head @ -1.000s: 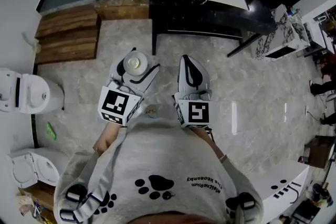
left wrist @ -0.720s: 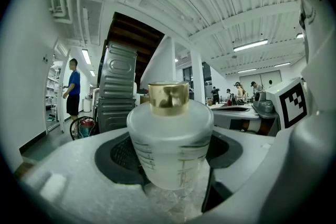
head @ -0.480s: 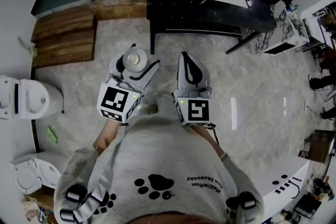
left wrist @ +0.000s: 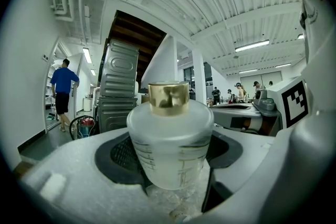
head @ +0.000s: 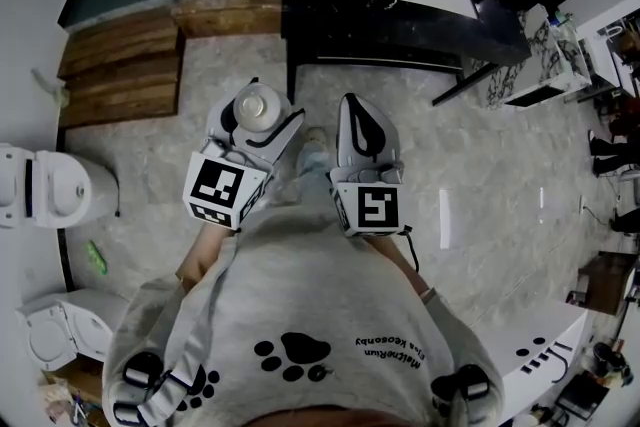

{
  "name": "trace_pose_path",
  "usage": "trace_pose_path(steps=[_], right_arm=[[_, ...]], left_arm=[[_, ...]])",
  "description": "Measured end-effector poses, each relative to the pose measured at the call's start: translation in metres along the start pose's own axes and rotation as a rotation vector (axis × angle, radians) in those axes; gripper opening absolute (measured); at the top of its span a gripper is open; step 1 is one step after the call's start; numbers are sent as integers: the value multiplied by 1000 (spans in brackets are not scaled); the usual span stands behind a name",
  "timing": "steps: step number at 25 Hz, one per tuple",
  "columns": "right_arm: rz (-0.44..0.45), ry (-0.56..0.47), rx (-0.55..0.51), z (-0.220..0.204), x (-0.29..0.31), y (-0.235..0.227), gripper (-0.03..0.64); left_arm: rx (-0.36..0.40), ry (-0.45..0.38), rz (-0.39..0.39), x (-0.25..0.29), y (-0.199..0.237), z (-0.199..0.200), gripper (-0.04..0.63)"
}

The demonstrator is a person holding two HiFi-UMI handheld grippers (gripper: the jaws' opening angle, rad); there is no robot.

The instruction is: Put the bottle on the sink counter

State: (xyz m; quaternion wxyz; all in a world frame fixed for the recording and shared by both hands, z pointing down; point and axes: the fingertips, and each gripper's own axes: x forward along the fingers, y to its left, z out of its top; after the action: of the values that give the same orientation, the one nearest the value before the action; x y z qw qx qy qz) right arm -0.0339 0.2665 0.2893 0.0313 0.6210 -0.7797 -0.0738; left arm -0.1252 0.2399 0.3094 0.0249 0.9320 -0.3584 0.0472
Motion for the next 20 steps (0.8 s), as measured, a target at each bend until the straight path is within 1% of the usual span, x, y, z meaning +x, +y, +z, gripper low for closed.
trace_pose_path(steps=[5, 9, 15, 20], right_arm=[[1, -16, 10, -7, 20, -10, 0], [10, -8, 5, -17, 40, -22, 0], [25, -6, 19, -27, 87, -50, 0], [47, 7, 27, -36, 135, -79, 0]], left_arm=[[0, -5, 3, 19, 12, -2, 344], [-4, -7, 6, 42, 23, -4, 344], [-7, 2, 2, 91, 44, -3, 344], [-15, -4, 17, 138, 67, 2, 344]])
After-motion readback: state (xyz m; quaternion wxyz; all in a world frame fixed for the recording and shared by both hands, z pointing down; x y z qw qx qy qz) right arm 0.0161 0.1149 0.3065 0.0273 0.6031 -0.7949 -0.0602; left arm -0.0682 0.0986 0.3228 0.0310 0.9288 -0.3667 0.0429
